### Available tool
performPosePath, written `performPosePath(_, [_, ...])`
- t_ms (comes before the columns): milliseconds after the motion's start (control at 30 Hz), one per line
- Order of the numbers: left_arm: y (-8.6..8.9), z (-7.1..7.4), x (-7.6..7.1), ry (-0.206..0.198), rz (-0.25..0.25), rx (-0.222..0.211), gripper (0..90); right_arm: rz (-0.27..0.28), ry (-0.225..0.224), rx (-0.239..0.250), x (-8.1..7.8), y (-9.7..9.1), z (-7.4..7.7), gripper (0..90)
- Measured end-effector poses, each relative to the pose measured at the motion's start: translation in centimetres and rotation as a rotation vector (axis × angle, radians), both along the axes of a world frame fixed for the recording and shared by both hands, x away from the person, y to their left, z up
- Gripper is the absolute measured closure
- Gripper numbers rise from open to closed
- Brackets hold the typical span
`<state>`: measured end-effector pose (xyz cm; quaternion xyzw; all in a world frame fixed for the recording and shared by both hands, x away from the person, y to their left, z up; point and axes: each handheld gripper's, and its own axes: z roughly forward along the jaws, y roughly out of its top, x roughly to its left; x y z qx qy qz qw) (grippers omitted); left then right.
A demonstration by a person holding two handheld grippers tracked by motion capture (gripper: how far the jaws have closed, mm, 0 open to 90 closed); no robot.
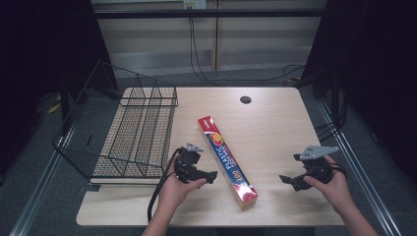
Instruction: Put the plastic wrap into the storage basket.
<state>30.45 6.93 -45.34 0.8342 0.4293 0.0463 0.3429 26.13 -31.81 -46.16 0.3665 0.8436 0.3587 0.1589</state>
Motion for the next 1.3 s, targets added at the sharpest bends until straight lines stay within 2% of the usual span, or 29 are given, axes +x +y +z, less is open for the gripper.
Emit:
performPosePath(67, [-0.1,0.0,0.4,0.034,0.022,-0.015,6.1,-0.003,-0.013,-0.003,0.0,0.2,0.1,3.3])
performPosePath(133, [-0.1,0.1,0.6,0.049,0.025,-0.028,6.3,-0.005,-0.011,-0.004,0.0,0.3,-0.1,3.3])
performPosePath(267, [-0.2,0.5,1.4,0.079,0.028,-0.024,6.4,-0.007,-0.014,-0.008,-0.1,0.1,-0.2,3.2])
performPosePath(467, [-1.4,0.9,2.5,0.098,0.039,-0.018,6.4,-0.017,-0.012,-0.010,-0.1,-0.3,-0.3,3.1])
performPosePath(667, [-2.8,1.5,3.7,0.120,0.054,-0.049,6.1,-0.010,-0.016,-0.012,-0.1,-0.3,-0.3,3.2])
performPosePath(733, [-3.2,1.5,4.1,0.132,0.049,-0.035,5.0,-0.015,-0.021,-0.007,-0.1,-0.3,-0.3,3.1])
performPosePath(800, [-4.0,1.4,4.6,0.144,0.078,-0.038,4.6,-0.012,-0.025,-0.011,0.0,-0.2,-0.4,3.1])
performPosePath(900, [-4.4,1.3,5.0,0.146,0.094,-0.052,4.5,-0.001,-0.021,-0.010,0.0,-0.1,-0.4,3.1])
performPosePath(1033, [-5.3,0.9,5.5,0.159,0.116,-0.049,2.0,0.000,-0.025,-0.005,0.0,-0.1,-0.4,3.1])
performPosePath(1300, [-6.3,-0.3,6.1,0.175,0.153,-0.011,1.7,-0.015,-0.041,0.007,0.0,-0.3,-0.1,3.0])
